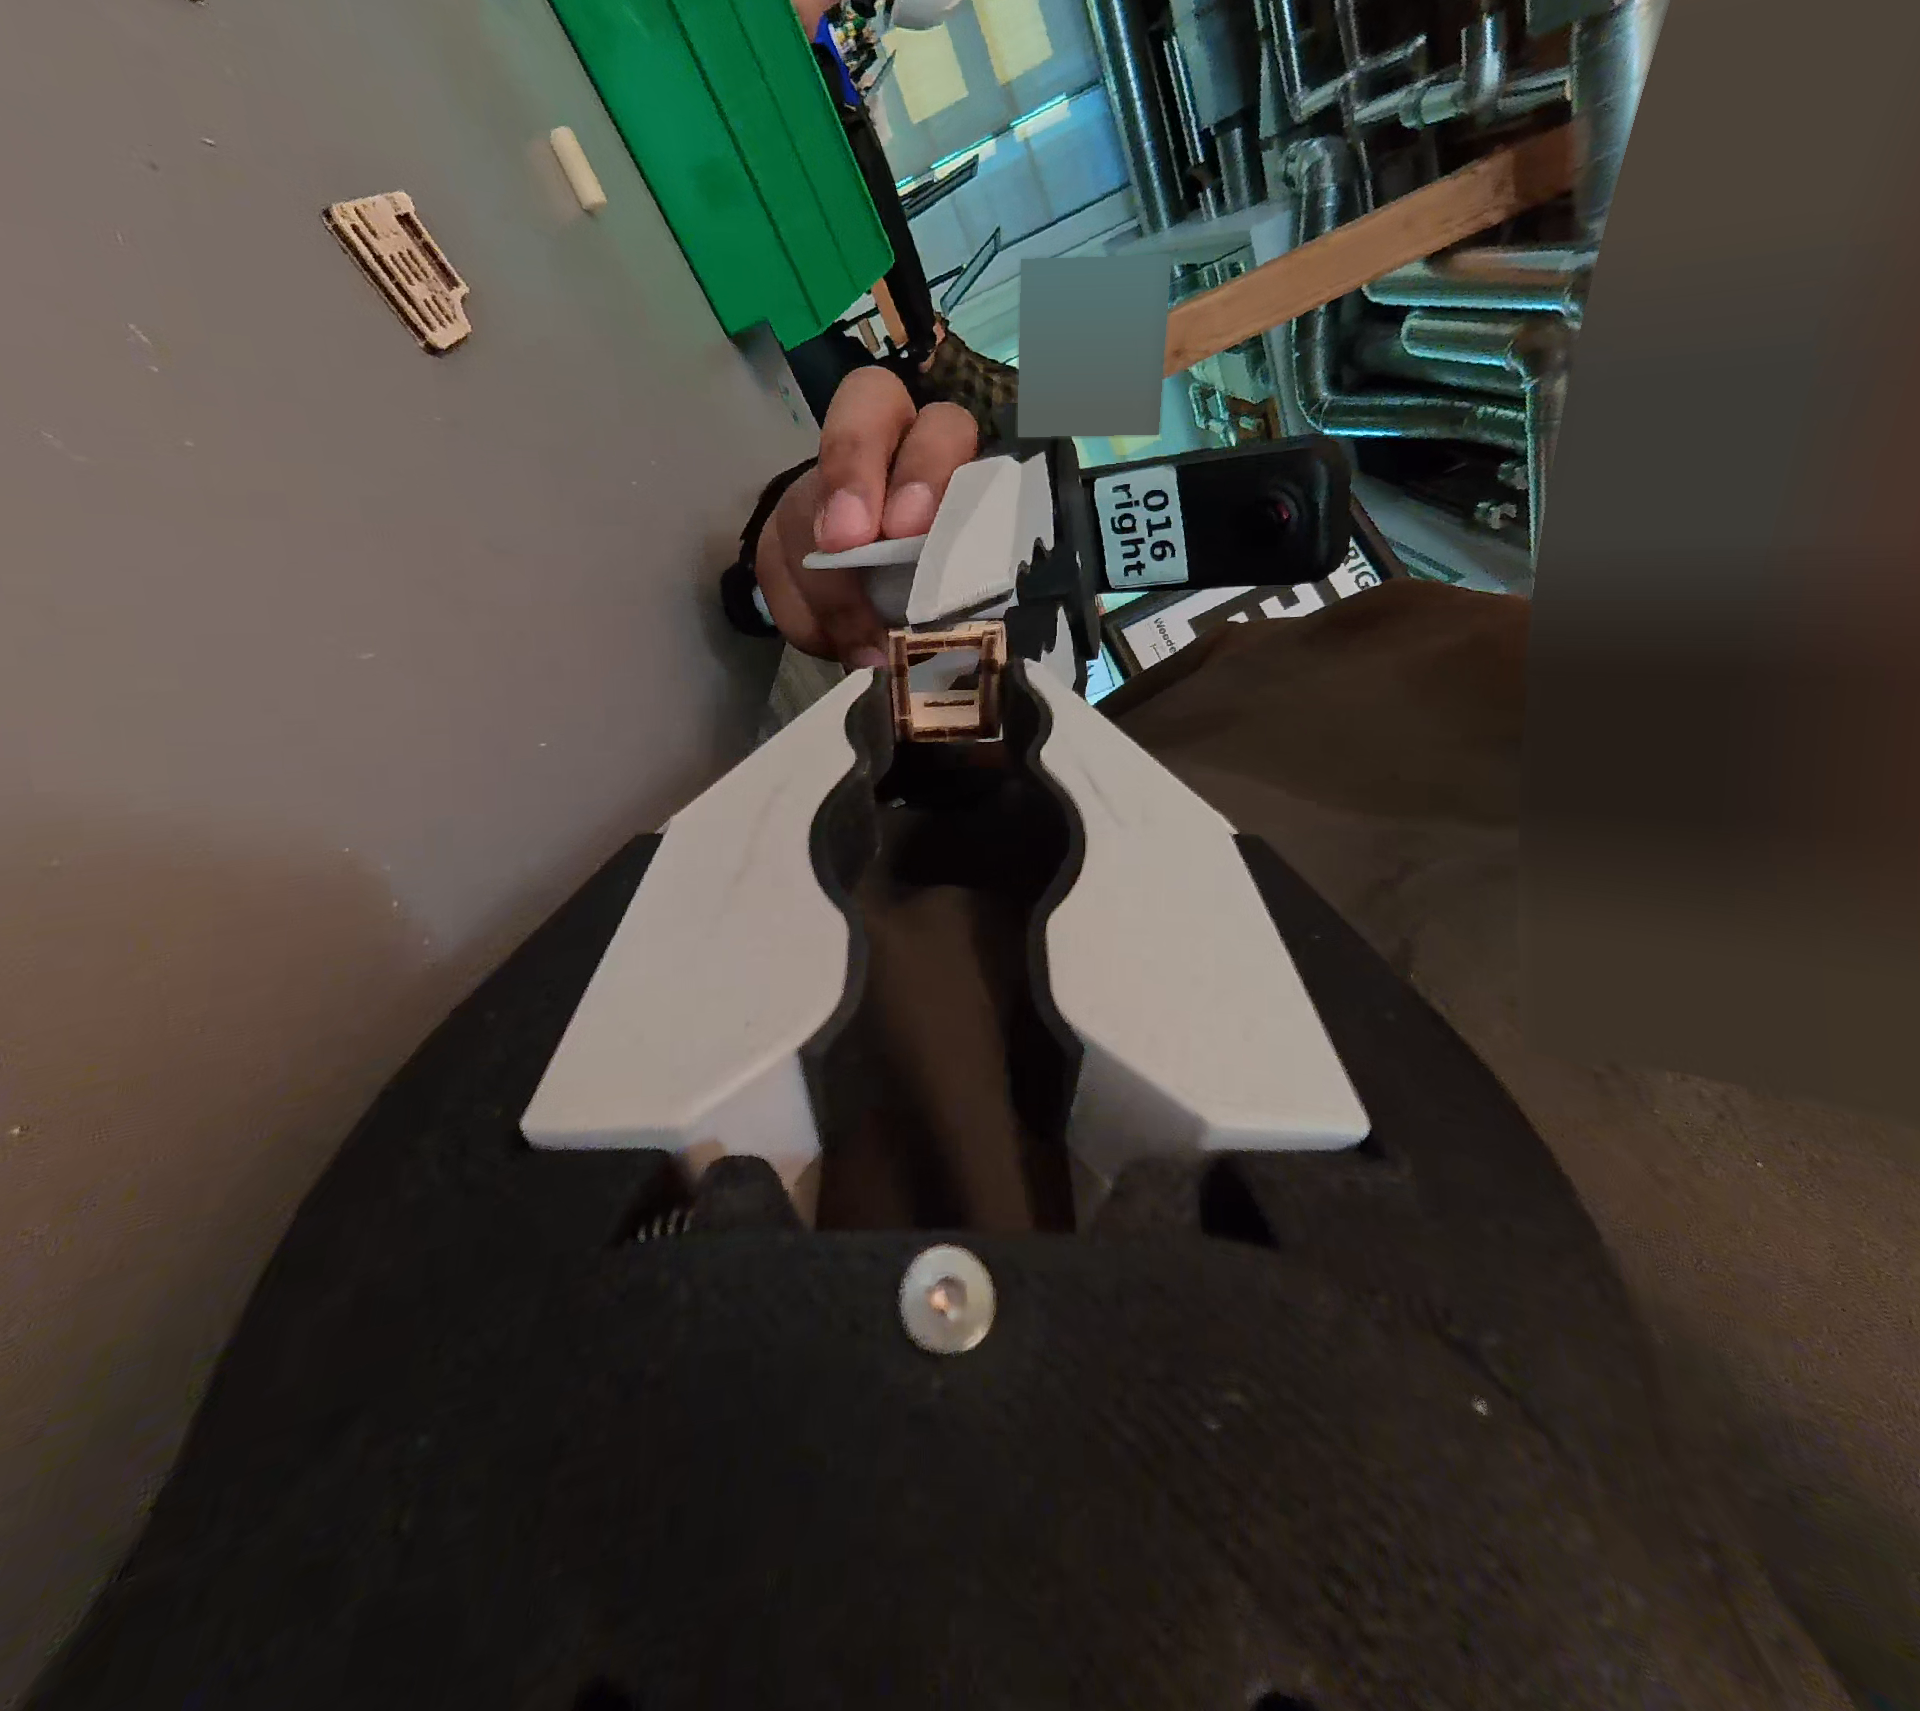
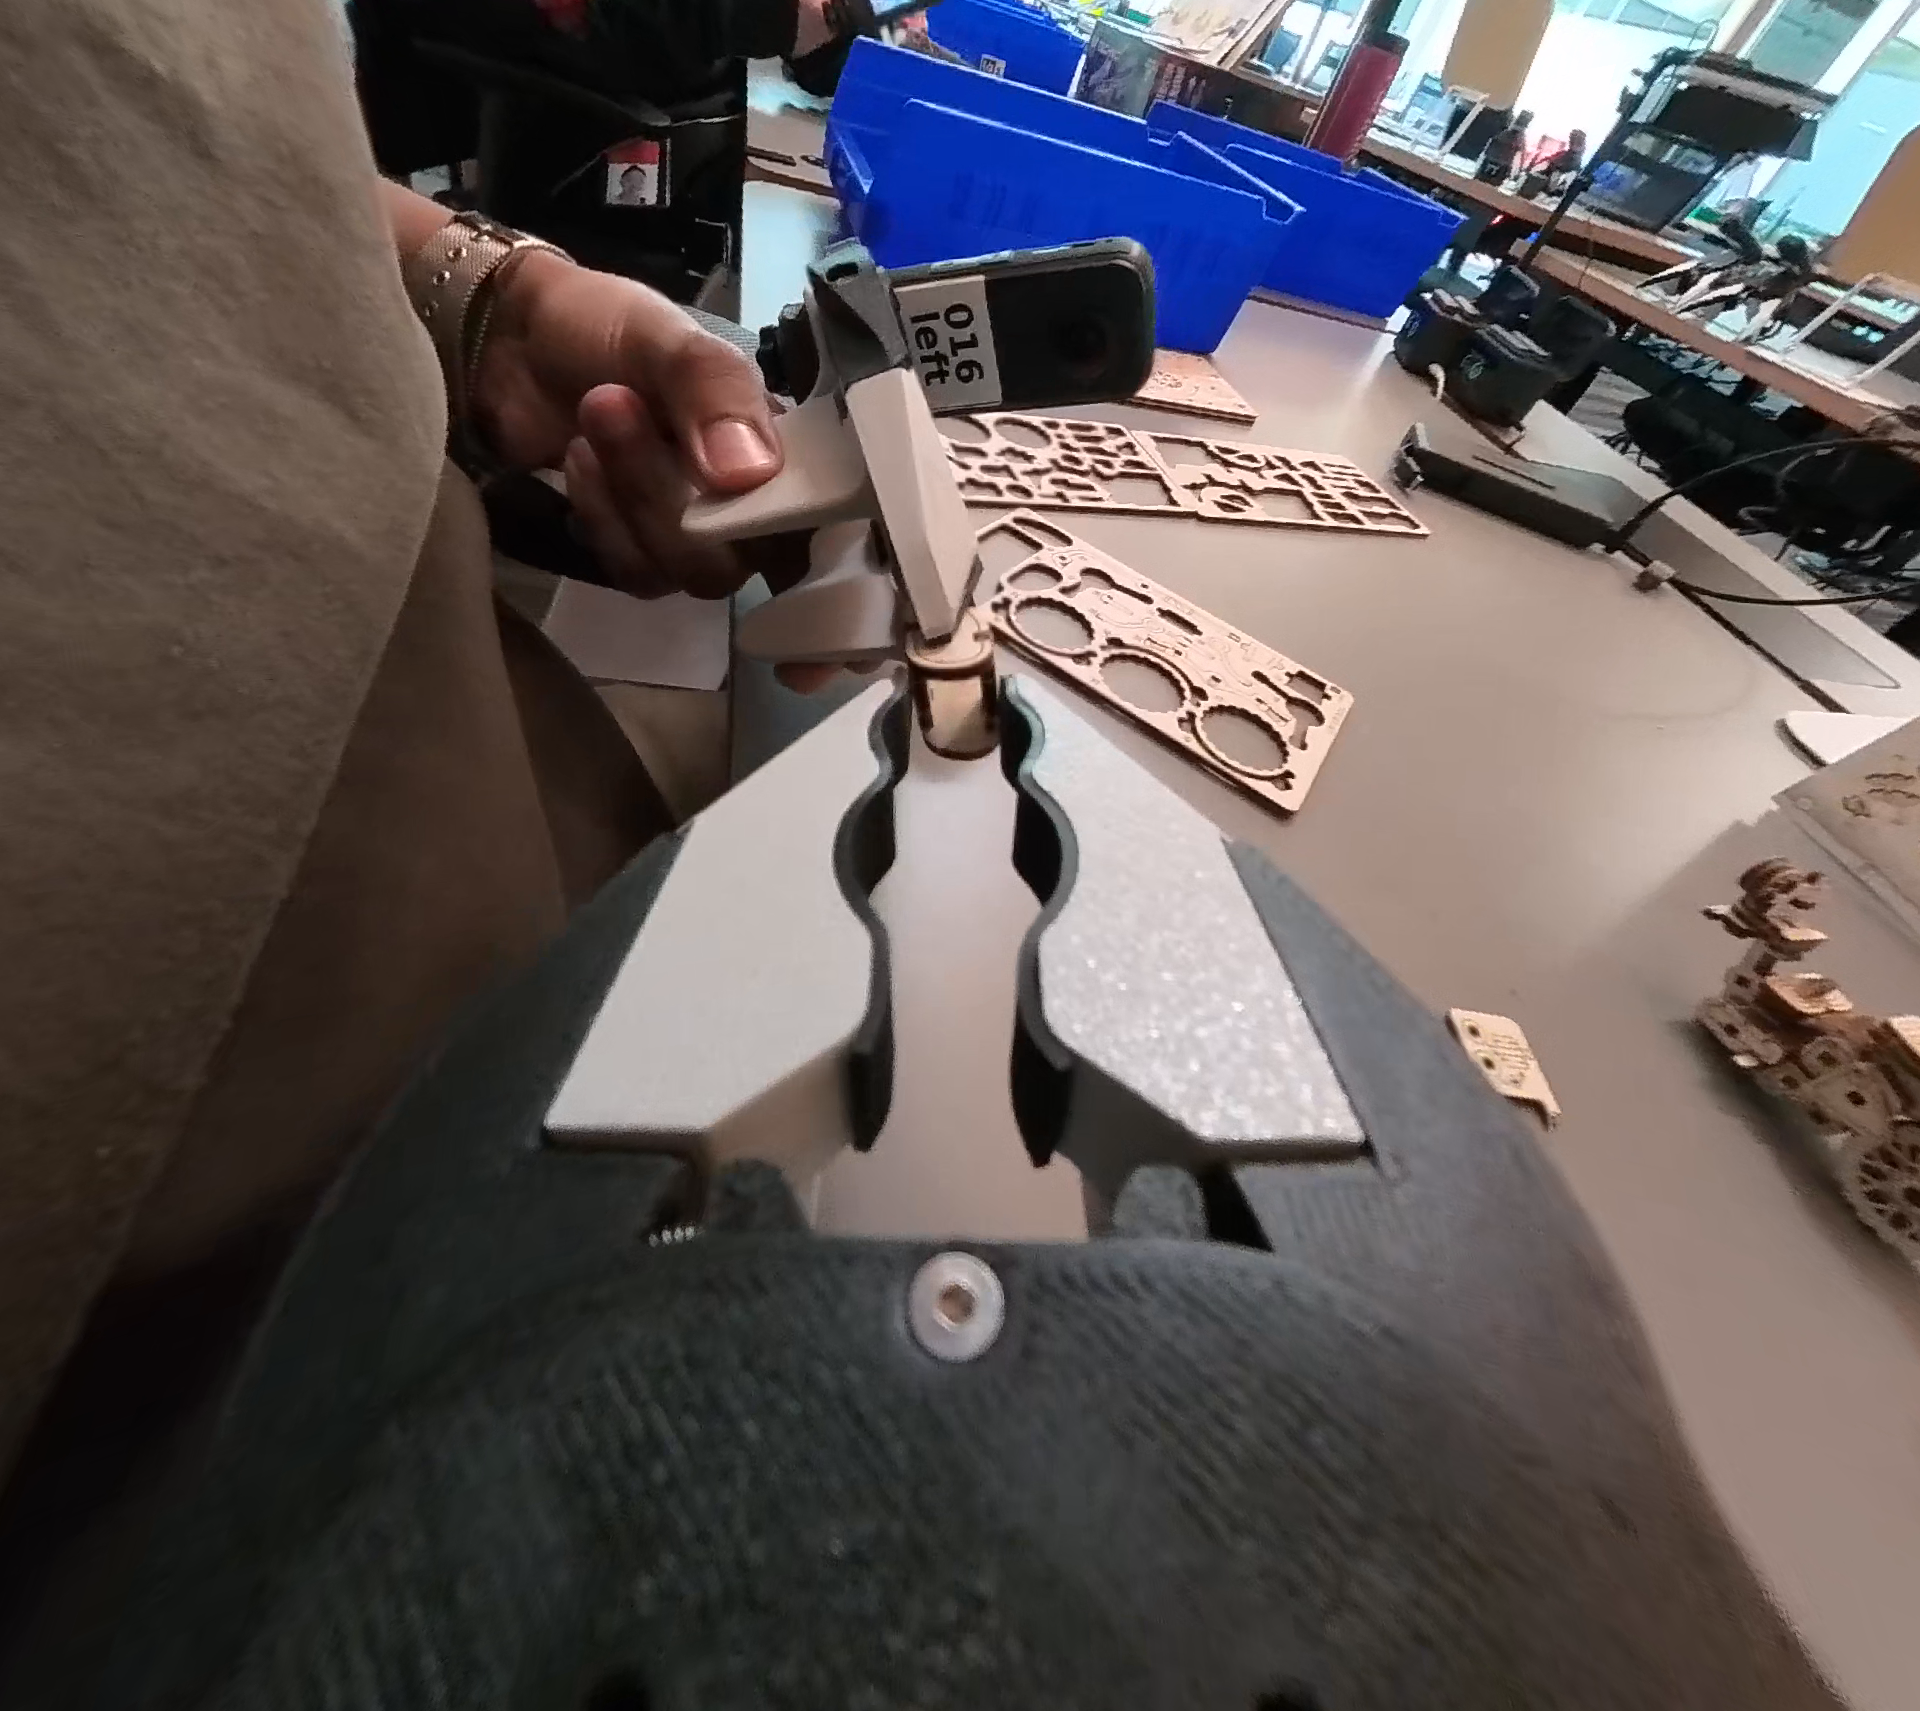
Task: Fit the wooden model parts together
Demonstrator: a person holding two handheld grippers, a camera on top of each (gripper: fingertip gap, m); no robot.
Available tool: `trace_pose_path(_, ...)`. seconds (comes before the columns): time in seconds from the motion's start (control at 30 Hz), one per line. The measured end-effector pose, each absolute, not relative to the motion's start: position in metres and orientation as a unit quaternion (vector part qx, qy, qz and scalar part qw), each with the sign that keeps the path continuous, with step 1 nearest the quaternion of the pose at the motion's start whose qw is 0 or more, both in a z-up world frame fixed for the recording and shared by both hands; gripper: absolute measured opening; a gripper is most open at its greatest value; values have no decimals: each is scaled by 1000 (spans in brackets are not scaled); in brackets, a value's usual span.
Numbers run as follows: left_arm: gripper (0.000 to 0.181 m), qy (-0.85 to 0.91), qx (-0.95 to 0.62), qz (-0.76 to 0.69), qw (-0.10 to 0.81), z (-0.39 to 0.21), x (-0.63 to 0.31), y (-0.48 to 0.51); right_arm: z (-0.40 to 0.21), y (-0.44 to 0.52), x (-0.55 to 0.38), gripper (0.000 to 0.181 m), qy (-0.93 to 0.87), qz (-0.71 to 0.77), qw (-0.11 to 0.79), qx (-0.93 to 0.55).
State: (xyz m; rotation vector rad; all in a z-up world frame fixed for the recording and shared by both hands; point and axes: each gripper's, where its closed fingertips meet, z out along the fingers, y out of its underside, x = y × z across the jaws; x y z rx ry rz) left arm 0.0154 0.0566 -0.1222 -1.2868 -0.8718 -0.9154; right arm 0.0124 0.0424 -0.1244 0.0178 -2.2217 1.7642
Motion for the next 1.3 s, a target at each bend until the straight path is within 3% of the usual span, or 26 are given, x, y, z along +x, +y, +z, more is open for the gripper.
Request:
trace_pose_path(0.17,20,-378,-562,-390,624,-121,14,55,-123,44,5,29,-770,614,173,-8)
trace_pose_path(0.3,20,-372,-559,-392,629,-118,15,56,-122,42,11,15,-769,617,167,9)
trace_pose_path(0.57,21,-379,-555,-392,628,-119,14,55,-123,42,9,15,-774,614,156,-2)
trace_pose_path(0.7,21,-386,-550,-394,627,-121,12,54,-120,42,1,33,-764,613,202,-9)
trace_pose_path(0.83,20,-389,-535,-403,633,-118,10,54,-121,40,7,15,-767,614,187,4)
trace_pose_path(1.0,20,-389,-539,-403,629,-119,12,56,-122,41,7,15,-769,614,177,2)
trace_pose_path(1.1,20,-390,-551,-401,619,-124,14,58,-118,39,7,27,-761,617,198,8)
trace_pose_path(1.17,20,-392,-552,-402,617,-124,15,59,-121,38,12,16,-766,617,178,15)
trace_pose_path(1.3,20,-389,-559,-401,613,-126,18,62,-122,41,16,15,-773,624,117,5)
